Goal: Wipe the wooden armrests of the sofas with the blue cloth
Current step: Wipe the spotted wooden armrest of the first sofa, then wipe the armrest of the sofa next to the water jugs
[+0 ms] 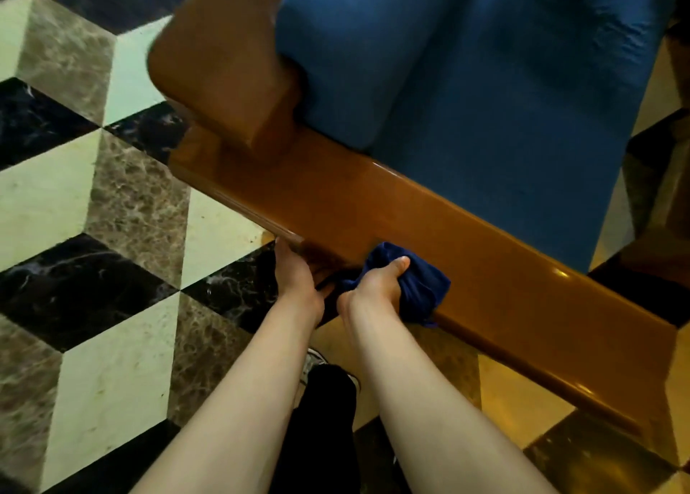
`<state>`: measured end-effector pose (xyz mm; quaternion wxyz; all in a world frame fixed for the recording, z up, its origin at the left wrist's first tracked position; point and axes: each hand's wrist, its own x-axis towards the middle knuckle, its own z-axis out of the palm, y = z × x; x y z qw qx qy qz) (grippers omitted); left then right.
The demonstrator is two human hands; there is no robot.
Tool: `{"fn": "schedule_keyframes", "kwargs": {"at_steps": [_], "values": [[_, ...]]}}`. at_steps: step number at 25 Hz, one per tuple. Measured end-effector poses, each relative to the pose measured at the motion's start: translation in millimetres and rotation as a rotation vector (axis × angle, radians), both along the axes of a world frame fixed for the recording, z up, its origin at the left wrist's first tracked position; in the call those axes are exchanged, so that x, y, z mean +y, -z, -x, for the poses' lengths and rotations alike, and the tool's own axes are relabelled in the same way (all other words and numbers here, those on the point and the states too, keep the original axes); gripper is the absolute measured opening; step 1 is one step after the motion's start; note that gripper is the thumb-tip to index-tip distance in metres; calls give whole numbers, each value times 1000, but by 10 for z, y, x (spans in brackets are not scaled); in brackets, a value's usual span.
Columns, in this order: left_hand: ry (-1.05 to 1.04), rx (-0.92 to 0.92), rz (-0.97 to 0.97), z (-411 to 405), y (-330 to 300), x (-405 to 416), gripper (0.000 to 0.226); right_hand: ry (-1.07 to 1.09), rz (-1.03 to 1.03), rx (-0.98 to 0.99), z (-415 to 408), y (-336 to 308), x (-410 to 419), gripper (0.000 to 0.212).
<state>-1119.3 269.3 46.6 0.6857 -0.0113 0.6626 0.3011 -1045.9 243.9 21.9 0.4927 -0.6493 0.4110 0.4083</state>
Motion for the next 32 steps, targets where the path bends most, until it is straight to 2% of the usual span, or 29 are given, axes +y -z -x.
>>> {"fn": "schedule_keyframes", "kwargs": {"at_steps": [1, 3, 4, 6, 9, 11, 14, 16, 18, 20, 24, 26, 29, 32], "values": [[-4, -11, -8, 103, -5, 79, 72, -39, 9, 14, 166, -56, 105, 81], [-33, -6, -13, 372, -109, 323, 64, -299, -122, 44, 552, -195, 358, 59], [-23, 28, -7, 559, -144, 475, 52, -430, -220, 42, 771, -178, 521, 51], [-24, 135, -49, 936, -148, 742, 31, -669, -264, 15, 1116, -207, 900, 48], [47, 266, -170, 1432, -303, 1035, 21, -785, -225, 144, 1499, -332, 1431, 55], [68, 327, -267, 1716, -370, 1166, 15, -886, -266, 152, 1778, -367, 1577, 54], [38, 399, -307, 2132, -505, 1245, 3, -984, -377, 133, 2122, -448, 1656, 49], [11, 412, -302, 2351, -610, 1338, 13, -1082, -471, 151, 2277, -590, 1802, 42], [22, 395, -317, 2491, -715, 1515, 20, -1120, -551, 158, 2383, -739, 2018, 27], [31, 366, -339, 2651, -897, 1842, 26, -1153, -577, 144, 2511, -900, 2346, 22], [99, 381, -401, 2911, -1280, 2778, 42, -1127, -593, 37, 2737, -1216, 3208, 44], [165, 420, -431, 2984, -1410, 3271, 48, -1098, -600, 22, 2823, -1300, 3645, 36], [355, 407, -481, 3053, -1660, 4156, 40, -1081, -614, 1, 2870, -1515, 4431, 42], [504, 356, -465, 2972, -1951, 4907, 16, -951, -672, 51, 2689, -1801, 5066, 50]]}}
